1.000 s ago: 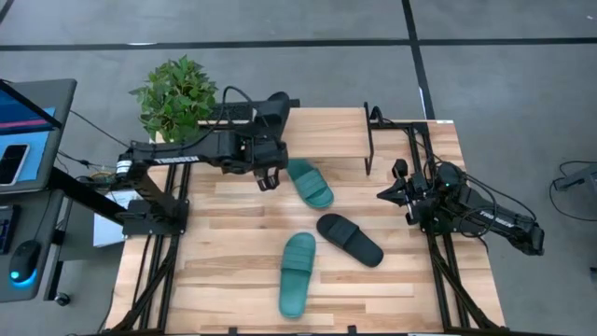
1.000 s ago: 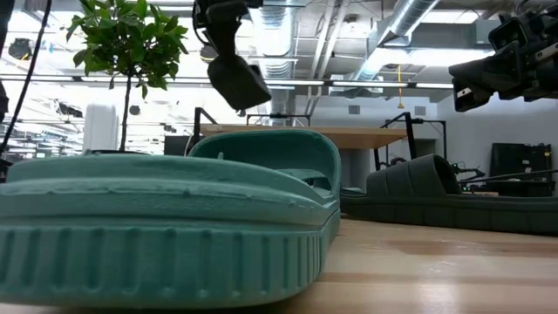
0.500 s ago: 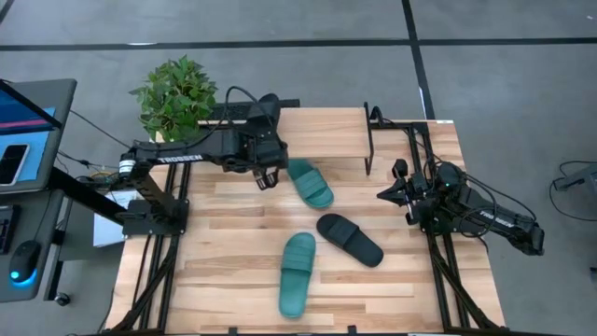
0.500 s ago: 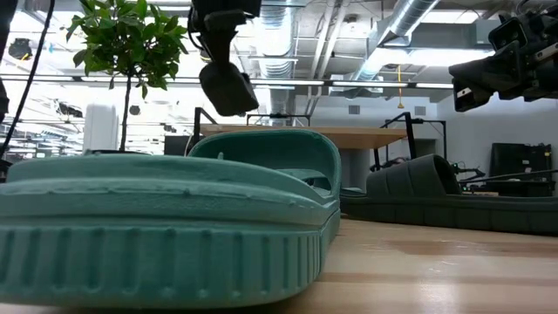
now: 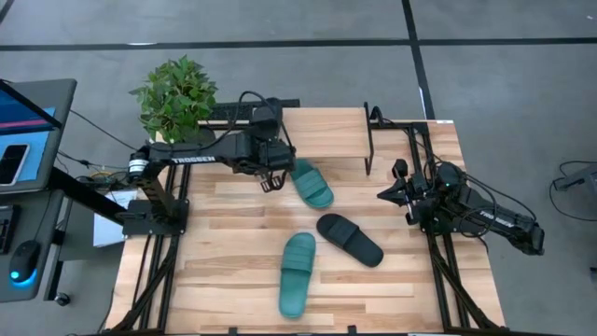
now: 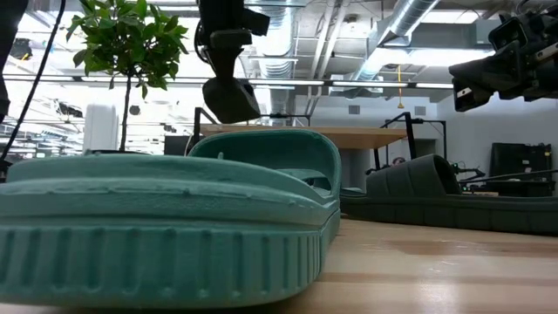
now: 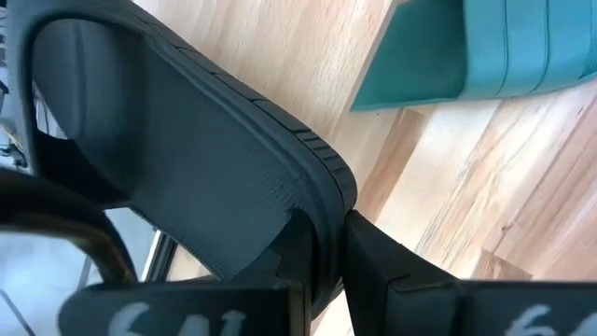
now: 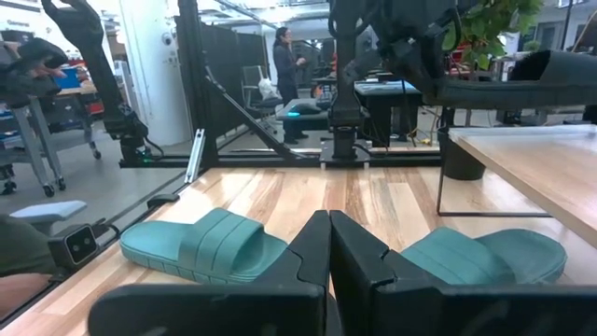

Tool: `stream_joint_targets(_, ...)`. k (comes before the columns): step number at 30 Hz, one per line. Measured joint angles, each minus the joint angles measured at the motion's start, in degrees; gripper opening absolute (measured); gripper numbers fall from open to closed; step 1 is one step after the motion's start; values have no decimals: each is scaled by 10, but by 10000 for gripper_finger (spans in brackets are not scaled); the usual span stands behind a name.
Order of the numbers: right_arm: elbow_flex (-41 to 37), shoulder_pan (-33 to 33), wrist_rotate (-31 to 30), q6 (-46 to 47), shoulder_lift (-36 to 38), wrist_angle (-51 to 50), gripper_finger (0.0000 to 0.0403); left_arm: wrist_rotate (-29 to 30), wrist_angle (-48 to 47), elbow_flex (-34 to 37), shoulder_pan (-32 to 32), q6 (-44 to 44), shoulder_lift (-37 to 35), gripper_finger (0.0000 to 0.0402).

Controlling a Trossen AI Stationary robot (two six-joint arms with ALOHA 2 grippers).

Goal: Pick and place slides into the shelf
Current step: Put the left black pair of slippers on the shelf

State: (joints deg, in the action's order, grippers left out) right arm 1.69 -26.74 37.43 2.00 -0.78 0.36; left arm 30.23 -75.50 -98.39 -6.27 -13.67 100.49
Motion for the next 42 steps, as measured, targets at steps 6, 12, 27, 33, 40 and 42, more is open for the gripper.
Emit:
stream_joint_targets(6, 0, 0, 0, 0, 0, 0, 0, 6, -4, 0, -1, -1, 0, 20)
stream_joint_targets(12, 0, 0, 0, 0, 0, 0, 0, 19, -5, 0, -2, 1, 0, 20)
stream_joint_targets(27, 0, 0, 0, 0, 0, 0, 0, 7, -3, 0, -20, 7, 0, 18)
stream_joint_targets(33, 0, 0, 0, 0, 0, 0, 0, 0, 0, 0, -20, 6, 0, 18)
stream_joint_targets(40, 0, 0, 0, 0, 0, 0, 0, 0, 0, 0, -20, 6, 0, 18)
stream_joint_targets(42, 0, 0, 0, 0, 0, 0, 0, 0, 0, 0, -20, 4, 0, 18)
